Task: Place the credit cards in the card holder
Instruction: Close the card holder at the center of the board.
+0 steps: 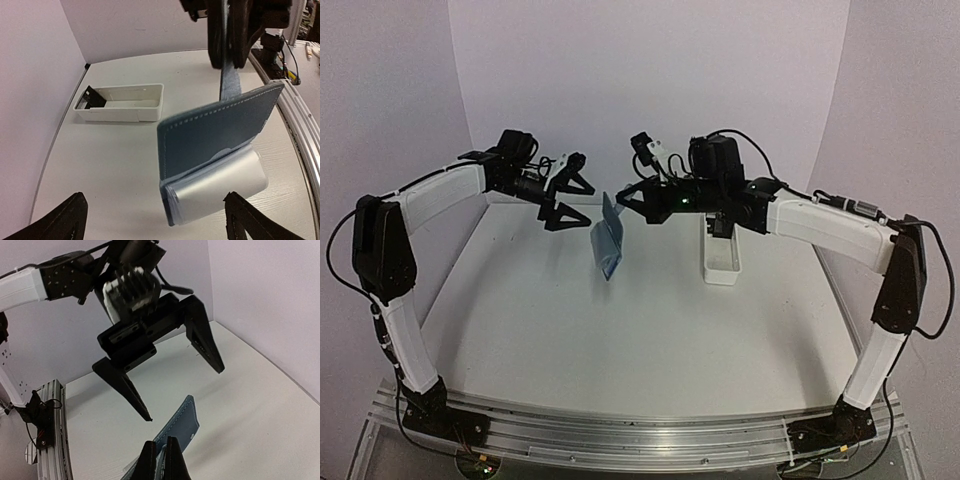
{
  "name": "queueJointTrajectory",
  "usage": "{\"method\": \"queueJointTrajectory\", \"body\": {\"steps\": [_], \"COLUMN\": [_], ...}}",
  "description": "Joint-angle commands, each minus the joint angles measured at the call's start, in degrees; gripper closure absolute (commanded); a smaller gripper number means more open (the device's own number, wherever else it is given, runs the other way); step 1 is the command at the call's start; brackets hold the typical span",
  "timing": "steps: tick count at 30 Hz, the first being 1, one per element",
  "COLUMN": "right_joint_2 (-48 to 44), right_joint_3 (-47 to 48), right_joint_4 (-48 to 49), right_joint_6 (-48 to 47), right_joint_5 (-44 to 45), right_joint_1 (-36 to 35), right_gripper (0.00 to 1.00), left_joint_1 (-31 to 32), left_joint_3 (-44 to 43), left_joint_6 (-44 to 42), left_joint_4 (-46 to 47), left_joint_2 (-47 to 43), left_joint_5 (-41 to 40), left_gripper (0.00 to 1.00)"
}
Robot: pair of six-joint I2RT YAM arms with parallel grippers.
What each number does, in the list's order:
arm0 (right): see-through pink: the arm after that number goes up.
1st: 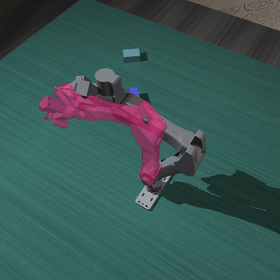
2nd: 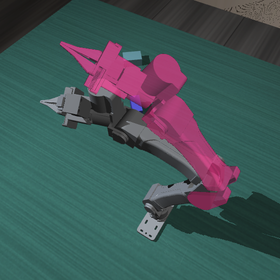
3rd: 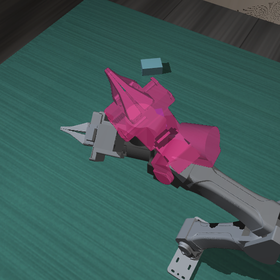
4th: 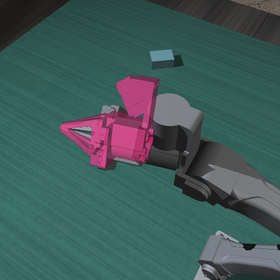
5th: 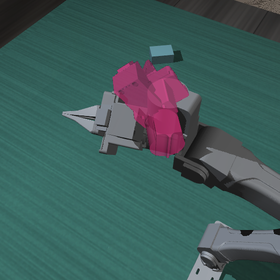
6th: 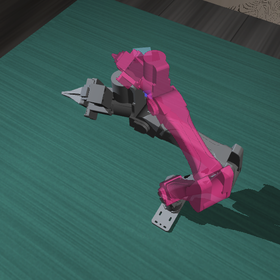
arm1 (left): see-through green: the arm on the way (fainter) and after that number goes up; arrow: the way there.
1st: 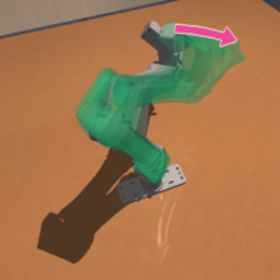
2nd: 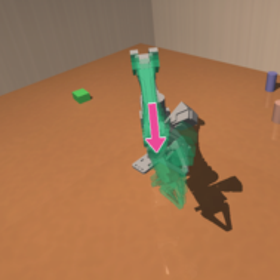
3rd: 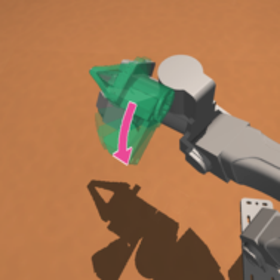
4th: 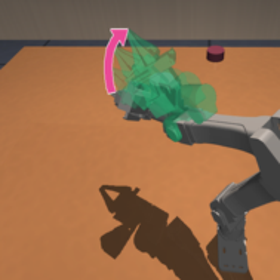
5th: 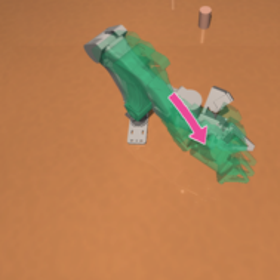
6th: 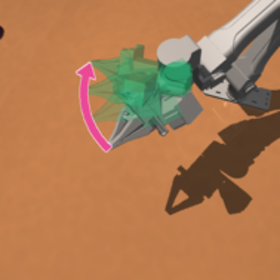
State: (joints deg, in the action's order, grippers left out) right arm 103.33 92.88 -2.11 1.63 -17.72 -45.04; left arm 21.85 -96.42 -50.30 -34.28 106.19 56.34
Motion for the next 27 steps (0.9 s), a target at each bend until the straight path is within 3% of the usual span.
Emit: {"method": "queueJointTrajectory", "body": {"steps": [1,4,16,19,20,21,23,25,27], "right_joint_2": [-4.3,-4.2,-4.2,-4.4,-4.5,-4.7,-4.8,-5.1,-5.0], "right_joint_3": [4.1,5.3,9.4,9.4,9.5,9.7,10.0,10.1,10.3], "right_joint_4": [-0.5,-0.7,-1.7,-1.8,-1.8,-1.6,-1.7,-1.7,-1.7], "right_joint_6": [-4.8,-5.0,-4.9,-5.2,-5.6,-6.2,-7.2,-8.0,-8.4], "right_joint_5": [-8.1,-9.7,-15.8,-15.7,-15.4,-14.8,-13.8,-13.2,-13.2], "right_joint_1": [-0.3,-0.6,-1.5,-1.5,-1.5,-1.5,-1.5,-1.5,-1.5], "right_gripper": [1.0,1.0,1.0,1.0,1.0,1.0,1.0,1.0,1.0], "left_joint_1": [0.2,1.7,3.9,4.2,4.6,5.1,5.5,5.7,5.8], "left_joint_3": [-7.9,-6.6,-7.9,-8.1,-8.0,-8.0,-8.1,-8.7,-9.5], "left_joint_6": [-15.0,-18.2,-9.4,-11.6,-13.7,-16.0,-17.3,-19.7,-21.6], "left_joint_4": [-16.2,-18.9,-13.8,-16.3,-18.2,-20.8,-23.1,-26.4,-28.8], "left_joint_2": [1.5,1.5,3.5,3.6,3.6,3.7,4.0,4.5,5.0], "left_joint_5": [11.1,11.3,14.6,15.1,15.0,14.8,14.9,15.1,15.5], "left_gripper": [0.01,0.01,0.01,0.02,0.06,0.16,0.45,0.58,0.64]}}
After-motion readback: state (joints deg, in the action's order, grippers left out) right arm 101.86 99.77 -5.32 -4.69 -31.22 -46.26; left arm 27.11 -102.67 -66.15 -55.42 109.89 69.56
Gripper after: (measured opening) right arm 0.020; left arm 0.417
